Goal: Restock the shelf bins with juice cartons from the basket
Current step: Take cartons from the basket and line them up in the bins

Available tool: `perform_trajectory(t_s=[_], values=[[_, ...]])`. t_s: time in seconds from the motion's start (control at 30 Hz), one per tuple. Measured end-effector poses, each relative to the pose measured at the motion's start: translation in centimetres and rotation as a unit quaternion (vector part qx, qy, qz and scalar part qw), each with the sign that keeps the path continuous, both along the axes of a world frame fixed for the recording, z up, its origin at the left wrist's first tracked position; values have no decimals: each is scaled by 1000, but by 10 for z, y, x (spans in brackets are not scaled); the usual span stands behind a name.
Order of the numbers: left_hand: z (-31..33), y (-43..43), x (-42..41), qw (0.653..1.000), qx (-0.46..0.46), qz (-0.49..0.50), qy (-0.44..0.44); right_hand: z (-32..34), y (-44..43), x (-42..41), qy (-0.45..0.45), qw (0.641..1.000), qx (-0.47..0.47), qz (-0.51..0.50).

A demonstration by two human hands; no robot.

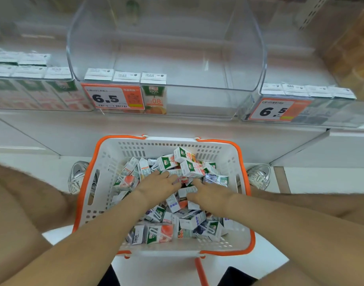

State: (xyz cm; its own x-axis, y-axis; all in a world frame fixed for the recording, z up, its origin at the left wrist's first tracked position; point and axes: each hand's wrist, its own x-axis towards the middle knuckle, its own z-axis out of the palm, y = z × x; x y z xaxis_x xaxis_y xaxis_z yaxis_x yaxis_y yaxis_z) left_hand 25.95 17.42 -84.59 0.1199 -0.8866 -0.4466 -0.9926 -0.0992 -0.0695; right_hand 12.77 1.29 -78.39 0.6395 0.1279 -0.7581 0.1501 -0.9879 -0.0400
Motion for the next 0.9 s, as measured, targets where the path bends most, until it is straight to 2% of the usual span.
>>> perform_trajectory(t_s=[0.1, 0.23, 0.33, 0.4, 0.47, 0.67, 0.77, 0.9], values=[[8, 1, -2, 997, 8, 37, 70, -13, -8, -2, -29, 999, 7, 14], [26, 3, 3, 968, 41, 168, 180, -14, -11, -1, -45, 998, 16, 48], [53, 0, 7, 957, 41, 208, 196, 8, -14, 12, -58, 996, 54, -30], [73, -4, 9, 949, 29, 231, 211, 37, -18, 26, -74, 986, 102, -108], [97, -7, 13, 939, 14, 253, 235, 72, -21, 36, -90, 977, 132, -138], [186, -3, 27, 869, -90, 323, 363, 156, -27, 36, -219, 946, 173, -164], [217, 1, 26, 817, -200, 353, 410, 179, -30, 33, -284, 931, 172, -155], [241, -1, 17, 765, -353, 345, 414, 201, -39, 24, -336, 908, 180, -175]])
